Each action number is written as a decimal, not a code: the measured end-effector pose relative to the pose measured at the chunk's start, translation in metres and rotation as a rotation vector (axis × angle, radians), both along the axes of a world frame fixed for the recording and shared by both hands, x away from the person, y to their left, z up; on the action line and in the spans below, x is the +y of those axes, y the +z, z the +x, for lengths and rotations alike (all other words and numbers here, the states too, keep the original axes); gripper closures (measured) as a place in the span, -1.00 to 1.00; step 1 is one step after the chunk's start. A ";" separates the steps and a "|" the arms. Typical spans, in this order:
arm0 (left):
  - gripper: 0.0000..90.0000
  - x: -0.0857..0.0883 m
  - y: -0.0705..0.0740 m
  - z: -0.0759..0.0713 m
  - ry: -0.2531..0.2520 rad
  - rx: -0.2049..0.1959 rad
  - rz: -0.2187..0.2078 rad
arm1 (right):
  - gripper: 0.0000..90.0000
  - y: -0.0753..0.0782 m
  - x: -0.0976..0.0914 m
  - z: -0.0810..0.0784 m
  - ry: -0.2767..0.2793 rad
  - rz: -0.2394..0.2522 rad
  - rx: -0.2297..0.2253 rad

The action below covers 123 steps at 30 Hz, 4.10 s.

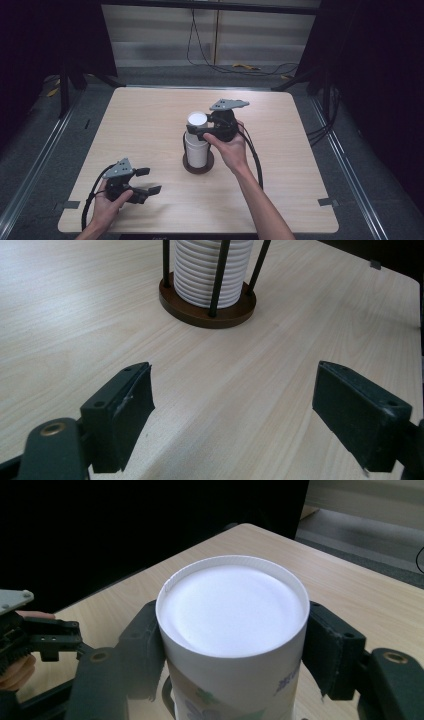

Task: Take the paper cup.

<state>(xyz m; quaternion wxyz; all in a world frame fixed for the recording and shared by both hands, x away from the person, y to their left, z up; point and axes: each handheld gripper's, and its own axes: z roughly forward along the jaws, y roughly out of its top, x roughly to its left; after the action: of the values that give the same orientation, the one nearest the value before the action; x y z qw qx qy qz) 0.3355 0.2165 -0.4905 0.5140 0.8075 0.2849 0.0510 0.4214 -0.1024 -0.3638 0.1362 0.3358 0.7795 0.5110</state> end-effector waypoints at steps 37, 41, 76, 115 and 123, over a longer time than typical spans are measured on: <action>-0.63 -0.019 0.018 0.010 0.023 -0.057 -0.043 | -0.24 0.047 -0.028 -0.019 -0.004 0.177 -0.103; -0.57 -0.021 0.021 0.013 -0.001 -0.045 -0.047 | -0.24 0.051 -0.035 -0.025 -0.014 0.176 -0.106; -0.59 -0.081 0.072 0.029 -0.159 -0.121 -0.079 | -0.23 -0.001 -0.080 -0.081 -0.016 0.131 0.024; -0.61 -0.102 0.039 0.014 -0.241 -0.093 -0.135 | -0.22 -0.034 -0.035 -0.086 0.125 0.123 0.079; -0.57 -0.104 0.038 0.013 -0.251 -0.089 -0.154 | -0.22 -0.037 -0.024 -0.087 0.157 0.115 0.089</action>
<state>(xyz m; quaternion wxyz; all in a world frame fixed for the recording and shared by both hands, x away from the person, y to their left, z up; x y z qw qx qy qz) 0.3485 0.1123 -0.4526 0.5890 0.7918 0.1616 0.0002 0.3340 -0.1259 -0.4006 0.0415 0.3033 0.7782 0.5484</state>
